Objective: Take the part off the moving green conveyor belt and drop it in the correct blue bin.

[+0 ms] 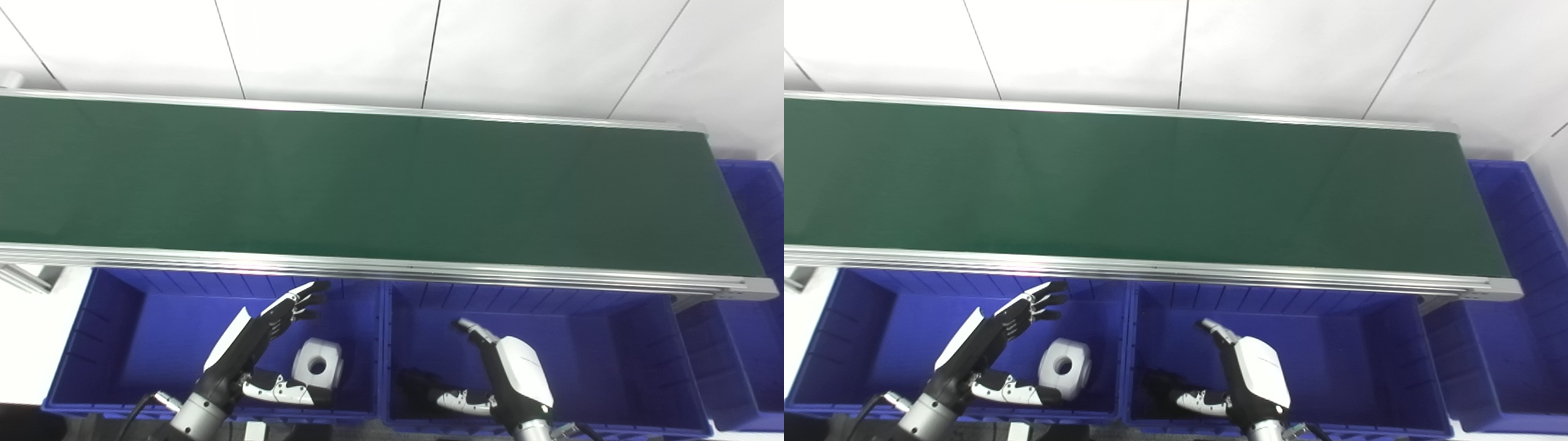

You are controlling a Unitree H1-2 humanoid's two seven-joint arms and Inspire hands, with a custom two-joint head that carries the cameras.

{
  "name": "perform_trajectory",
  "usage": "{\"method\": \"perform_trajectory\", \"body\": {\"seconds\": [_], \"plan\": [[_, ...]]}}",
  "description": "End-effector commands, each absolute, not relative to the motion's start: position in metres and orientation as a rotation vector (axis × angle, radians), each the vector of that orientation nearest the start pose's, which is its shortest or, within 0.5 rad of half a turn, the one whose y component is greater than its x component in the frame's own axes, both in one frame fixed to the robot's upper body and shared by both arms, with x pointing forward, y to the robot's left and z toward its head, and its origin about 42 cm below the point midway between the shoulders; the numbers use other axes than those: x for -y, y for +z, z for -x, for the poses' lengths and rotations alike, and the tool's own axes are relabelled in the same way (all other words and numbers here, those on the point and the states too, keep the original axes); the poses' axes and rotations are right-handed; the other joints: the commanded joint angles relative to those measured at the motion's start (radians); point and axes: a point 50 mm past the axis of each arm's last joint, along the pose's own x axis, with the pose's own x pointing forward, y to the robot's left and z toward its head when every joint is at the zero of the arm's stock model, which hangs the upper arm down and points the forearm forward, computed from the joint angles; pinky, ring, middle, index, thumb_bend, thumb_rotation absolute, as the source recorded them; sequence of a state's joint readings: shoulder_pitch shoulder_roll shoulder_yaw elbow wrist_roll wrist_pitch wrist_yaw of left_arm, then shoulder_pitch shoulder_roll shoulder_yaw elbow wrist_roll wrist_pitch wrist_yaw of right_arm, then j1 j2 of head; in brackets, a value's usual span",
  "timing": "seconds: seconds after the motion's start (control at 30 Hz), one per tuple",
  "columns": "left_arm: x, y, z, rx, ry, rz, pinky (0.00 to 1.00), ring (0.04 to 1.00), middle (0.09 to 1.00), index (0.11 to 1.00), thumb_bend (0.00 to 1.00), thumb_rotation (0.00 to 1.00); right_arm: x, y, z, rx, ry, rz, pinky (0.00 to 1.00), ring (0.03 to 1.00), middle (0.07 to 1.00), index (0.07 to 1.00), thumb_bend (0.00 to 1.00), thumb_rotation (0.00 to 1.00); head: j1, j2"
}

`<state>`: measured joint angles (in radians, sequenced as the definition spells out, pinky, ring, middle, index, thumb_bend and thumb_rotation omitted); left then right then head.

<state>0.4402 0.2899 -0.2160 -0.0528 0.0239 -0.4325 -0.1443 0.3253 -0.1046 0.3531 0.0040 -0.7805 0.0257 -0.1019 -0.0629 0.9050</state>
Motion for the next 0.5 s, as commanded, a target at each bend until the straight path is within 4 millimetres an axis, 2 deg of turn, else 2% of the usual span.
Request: {"method": "perform_trajectory", "body": {"seconds": [0.0,0.17,0.3,0.37,0.43,0.47], "plan": [[-0.252,0.06,-0.116,0.068,-0.364,-0.205,0.8,0.873,0.926,0.872,0.72,0.23,0.165,0.038,-0.151,-0.086,0.248,0.759,0.83,0.922,0.97,0.987,0.64,0.35,0.0,-0.001],[-0.253,0.059,-0.116,0.065,-0.364,-0.198,0.81,0.875,0.923,0.874,0.71,0.23,0.165,0.053,-0.148,-0.027,0.211,0.703,0.83,0.922,0.963,0.976,0.63,0.43,0.001,0.0],[-0.253,0.058,-0.117,0.063,-0.366,-0.197,0.81,0.876,0.923,0.872,0.72,0.25,0.162,0.062,-0.146,0.018,0.198,0.658,0.8,0.897,0.938,0.955,0.62,0.44,0.004,-0.002],[-0.253,0.058,-0.116,0.063,-0.364,-0.194,0.82,0.877,0.921,0.869,0.73,0.24,0.16,0.062,-0.143,0.033,0.203,0.606,0.79,0.889,0.93,0.944,0.61,0.44,0.006,-0.005],[-0.252,0.057,-0.117,0.06,-0.362,-0.191,0.82,0.877,0.921,0.87,0.72,0.23,0.158,0.062,-0.141,0.049,0.212,0.558,0.74,0.867,0.92,0.932,0.61,0.42,0.007,-0.008],[-0.252,0.057,-0.117,0.058,-0.364,-0.187,0.82,0.881,0.923,0.873,0.72,0.23,0.156,0.061,-0.14,0.055,0.217,0.541,0.75,0.868,0.917,0.925,0.62,0.44,0.007,-0.009]]}}
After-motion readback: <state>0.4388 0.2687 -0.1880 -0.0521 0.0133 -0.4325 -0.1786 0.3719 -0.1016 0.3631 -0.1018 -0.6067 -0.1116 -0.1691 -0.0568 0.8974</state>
